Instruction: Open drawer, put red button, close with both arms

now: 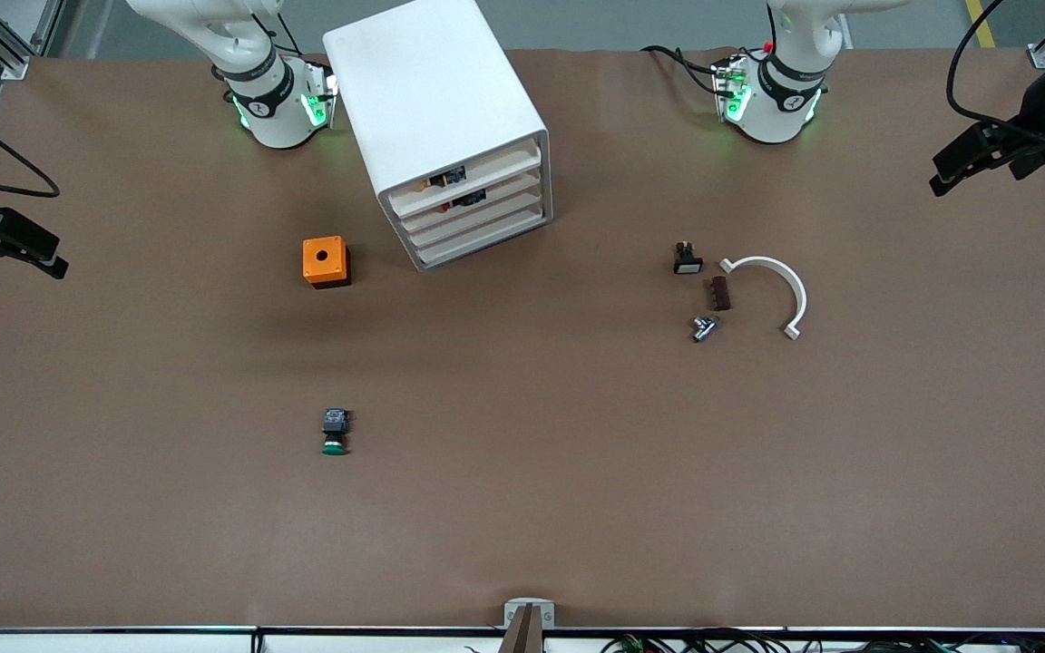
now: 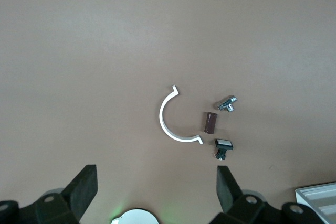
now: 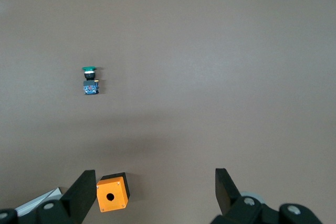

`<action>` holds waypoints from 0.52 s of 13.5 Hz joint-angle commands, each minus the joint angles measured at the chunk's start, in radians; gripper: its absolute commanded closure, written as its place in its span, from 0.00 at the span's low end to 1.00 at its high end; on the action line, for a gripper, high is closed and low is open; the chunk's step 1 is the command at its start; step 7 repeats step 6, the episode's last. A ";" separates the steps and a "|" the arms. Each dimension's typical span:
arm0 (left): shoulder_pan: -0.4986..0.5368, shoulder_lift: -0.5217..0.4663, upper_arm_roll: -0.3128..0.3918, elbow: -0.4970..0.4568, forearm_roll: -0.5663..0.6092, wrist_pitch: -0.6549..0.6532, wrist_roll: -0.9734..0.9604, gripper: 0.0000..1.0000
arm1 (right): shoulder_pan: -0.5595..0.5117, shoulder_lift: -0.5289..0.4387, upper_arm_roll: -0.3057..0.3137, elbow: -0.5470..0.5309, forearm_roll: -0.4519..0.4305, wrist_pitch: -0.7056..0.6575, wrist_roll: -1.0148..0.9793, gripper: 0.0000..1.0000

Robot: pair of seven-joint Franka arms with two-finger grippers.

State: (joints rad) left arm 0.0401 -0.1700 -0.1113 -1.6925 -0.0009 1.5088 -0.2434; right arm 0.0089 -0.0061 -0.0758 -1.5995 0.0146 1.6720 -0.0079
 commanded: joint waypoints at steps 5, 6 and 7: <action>0.007 0.014 -0.021 0.017 0.016 0.011 0.131 0.00 | -0.018 -0.020 0.013 -0.011 -0.001 -0.005 0.011 0.00; 0.007 0.014 -0.019 0.017 0.016 0.010 0.159 0.00 | -0.018 -0.020 0.013 -0.011 -0.001 -0.005 0.011 0.00; 0.007 0.014 -0.019 0.017 0.016 0.010 0.159 0.00 | -0.018 -0.020 0.013 -0.011 -0.001 -0.005 0.011 0.00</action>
